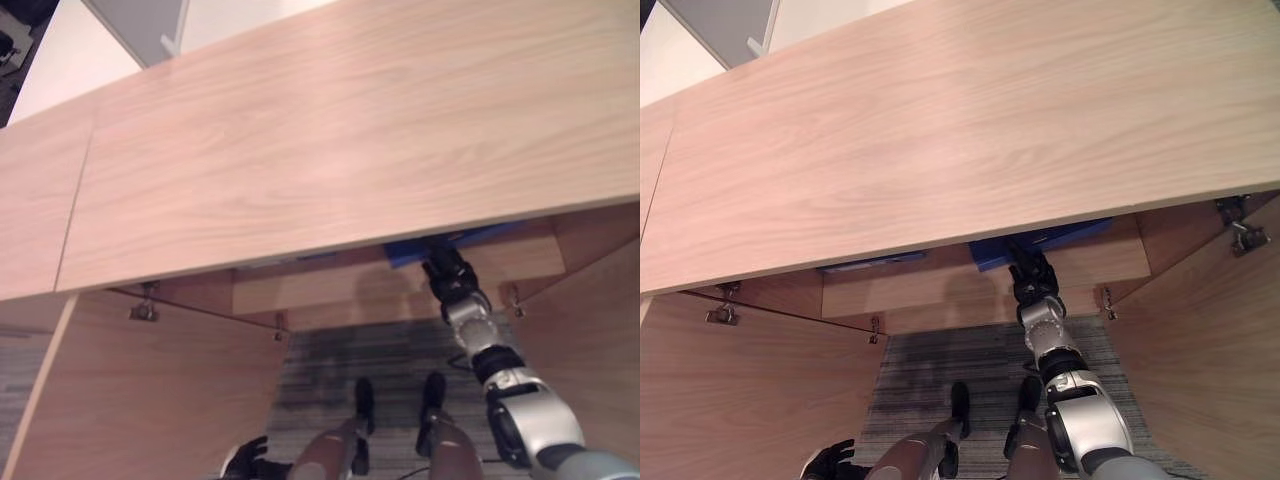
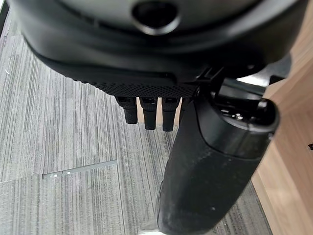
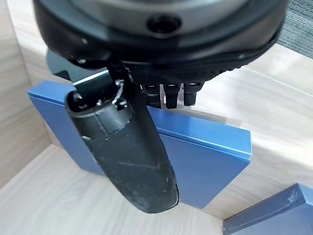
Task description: Put the empty folder in the office cabinet
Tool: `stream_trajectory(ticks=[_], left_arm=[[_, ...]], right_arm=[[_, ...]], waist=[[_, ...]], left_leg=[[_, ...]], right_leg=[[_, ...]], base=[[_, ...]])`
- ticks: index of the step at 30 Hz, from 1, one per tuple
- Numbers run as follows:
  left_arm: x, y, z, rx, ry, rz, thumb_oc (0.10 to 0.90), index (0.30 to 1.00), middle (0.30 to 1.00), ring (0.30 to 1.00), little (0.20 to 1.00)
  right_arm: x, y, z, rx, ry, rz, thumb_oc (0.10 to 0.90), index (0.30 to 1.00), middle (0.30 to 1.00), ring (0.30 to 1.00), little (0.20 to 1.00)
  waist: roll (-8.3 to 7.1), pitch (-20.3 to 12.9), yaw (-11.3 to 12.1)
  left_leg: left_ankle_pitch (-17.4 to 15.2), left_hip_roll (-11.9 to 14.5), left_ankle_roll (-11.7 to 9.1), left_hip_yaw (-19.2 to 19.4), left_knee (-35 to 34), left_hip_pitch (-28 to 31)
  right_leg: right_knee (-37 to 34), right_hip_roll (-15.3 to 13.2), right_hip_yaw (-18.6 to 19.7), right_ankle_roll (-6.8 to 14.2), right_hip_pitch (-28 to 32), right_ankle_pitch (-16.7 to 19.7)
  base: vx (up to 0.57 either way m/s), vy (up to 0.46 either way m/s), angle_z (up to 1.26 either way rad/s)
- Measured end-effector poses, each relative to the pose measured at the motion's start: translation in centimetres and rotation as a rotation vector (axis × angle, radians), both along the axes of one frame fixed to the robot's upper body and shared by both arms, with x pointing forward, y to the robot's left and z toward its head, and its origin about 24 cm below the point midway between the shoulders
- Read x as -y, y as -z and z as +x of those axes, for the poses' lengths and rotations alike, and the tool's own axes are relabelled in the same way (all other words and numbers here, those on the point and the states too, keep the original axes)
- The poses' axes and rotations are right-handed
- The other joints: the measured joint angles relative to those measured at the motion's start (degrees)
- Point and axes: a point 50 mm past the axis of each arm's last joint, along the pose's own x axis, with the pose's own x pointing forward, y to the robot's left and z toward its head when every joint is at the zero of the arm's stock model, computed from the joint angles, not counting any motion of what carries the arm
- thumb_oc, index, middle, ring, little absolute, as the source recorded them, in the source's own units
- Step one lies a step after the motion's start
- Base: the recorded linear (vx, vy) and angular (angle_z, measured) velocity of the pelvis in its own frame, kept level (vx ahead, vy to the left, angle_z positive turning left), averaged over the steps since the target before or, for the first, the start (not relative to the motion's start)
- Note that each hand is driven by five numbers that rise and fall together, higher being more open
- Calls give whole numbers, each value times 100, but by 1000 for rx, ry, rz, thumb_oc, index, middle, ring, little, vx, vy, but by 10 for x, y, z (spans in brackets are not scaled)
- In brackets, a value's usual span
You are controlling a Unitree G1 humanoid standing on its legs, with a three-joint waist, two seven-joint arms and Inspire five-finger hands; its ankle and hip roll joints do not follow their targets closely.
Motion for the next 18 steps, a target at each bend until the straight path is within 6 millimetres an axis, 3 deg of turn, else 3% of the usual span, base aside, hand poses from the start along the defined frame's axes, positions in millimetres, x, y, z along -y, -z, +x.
stream_trajectory(ticks=[7, 15, 18], left_arm=[[-7, 5, -25, -74, -50, 11, 800, 900, 900, 900, 900], [-8, 5, -27, -79, -63, 14, 800, 900, 900, 900, 900], [-8, 5, -26, -76, -61, 13, 800, 900, 900, 900, 900]], right_arm=[[1, 11, -7, -34, 6, 10, 800, 900, 900, 900, 900], [2, 16, -11, -41, 35, 56, 800, 900, 900, 900, 900], [4, 16, -10, -29, 69, 103, 800, 900, 900, 900, 900]], waist=[[-69, -378, 21], [-75, -396, 57], [-38, -415, 174]], left_leg=[[-130, 61, -42, 50, -1, 8], [-102, 65, 2, 60, 1, 76], [-102, 63, 1, 50, 0, 81]], right_leg=[[-146, 72, 14, 13, 41, 13], [-464, 105, -40, -47, 271, 198], [-645, 119, -51, -41, 365, 290]], base=[[34, 0, -7], [-8, 5, 0], [4, 21, 2]])
